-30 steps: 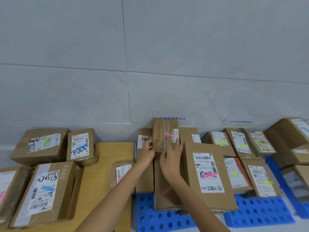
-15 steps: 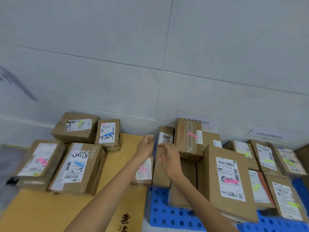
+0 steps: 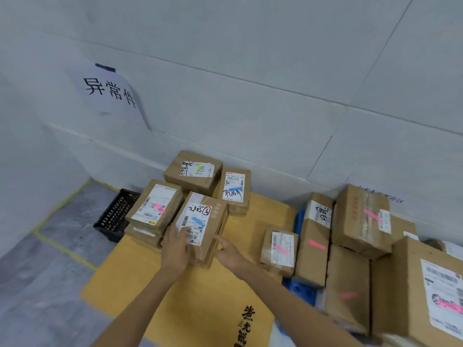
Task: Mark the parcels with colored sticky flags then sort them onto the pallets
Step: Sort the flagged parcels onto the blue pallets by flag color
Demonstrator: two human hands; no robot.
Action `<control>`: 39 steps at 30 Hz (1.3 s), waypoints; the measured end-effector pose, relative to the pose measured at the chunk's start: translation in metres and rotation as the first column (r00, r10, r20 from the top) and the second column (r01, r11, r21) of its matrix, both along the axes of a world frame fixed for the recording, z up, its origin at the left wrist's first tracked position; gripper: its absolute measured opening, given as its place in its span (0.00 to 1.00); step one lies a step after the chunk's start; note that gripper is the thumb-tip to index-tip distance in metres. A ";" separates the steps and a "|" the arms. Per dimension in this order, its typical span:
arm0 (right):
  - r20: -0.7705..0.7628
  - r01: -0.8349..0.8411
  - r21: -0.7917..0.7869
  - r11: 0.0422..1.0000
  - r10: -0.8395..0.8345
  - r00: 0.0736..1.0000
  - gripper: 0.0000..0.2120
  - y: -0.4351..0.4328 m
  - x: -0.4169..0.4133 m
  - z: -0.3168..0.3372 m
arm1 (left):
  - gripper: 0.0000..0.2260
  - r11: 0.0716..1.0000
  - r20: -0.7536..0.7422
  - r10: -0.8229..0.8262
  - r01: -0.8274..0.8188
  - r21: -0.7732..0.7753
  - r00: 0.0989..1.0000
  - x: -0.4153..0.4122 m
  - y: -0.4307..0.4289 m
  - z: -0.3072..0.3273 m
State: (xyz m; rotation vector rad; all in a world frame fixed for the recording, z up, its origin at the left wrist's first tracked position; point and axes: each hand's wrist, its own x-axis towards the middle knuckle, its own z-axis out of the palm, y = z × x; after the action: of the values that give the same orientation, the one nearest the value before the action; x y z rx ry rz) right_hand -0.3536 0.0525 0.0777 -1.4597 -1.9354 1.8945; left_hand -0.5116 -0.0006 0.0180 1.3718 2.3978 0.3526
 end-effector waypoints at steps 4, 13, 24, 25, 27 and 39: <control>-0.074 0.128 -0.127 0.984 -0.138 0.988 0.28 -0.013 -0.012 -0.015 | 0.26 0.998 -0.037 -0.009 0.007 -0.055 0.999 0.008 -0.001 0.001; -0.087 0.352 -0.073 0.933 -0.358 0.930 0.20 -0.023 0.036 -0.020 | 0.20 0.985 0.357 0.166 -0.174 -0.009 0.919 0.024 -0.008 0.003; -0.340 0.505 -0.087 0.859 -0.502 0.795 0.15 -0.038 0.107 0.043 | 0.12 0.883 0.762 0.008 -0.362 0.298 0.647 0.104 -0.011 0.095; -0.372 0.514 -0.051 0.856 -0.494 0.786 0.14 -0.035 0.118 0.058 | 0.14 0.875 0.759 -0.031 -0.349 0.335 0.650 0.114 -0.008 0.111; -0.433 0.536 0.057 0.843 -0.462 0.774 0.13 -0.031 0.148 0.092 | 0.20 0.846 0.742 -0.128 -0.317 0.428 0.658 0.143 0.000 0.146; -0.584 0.728 0.380 0.571 -0.462 0.668 0.15 -0.058 0.437 0.202 | 0.19 0.694 0.583 -0.576 -0.034 0.719 0.573 0.417 0.015 0.261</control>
State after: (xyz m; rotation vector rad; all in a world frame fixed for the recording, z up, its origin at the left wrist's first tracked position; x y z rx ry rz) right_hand 0.0837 -0.0055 0.2797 -1.1552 -1.3386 1.0220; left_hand -0.0941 0.0141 0.2793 1.4044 1.2586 1.4969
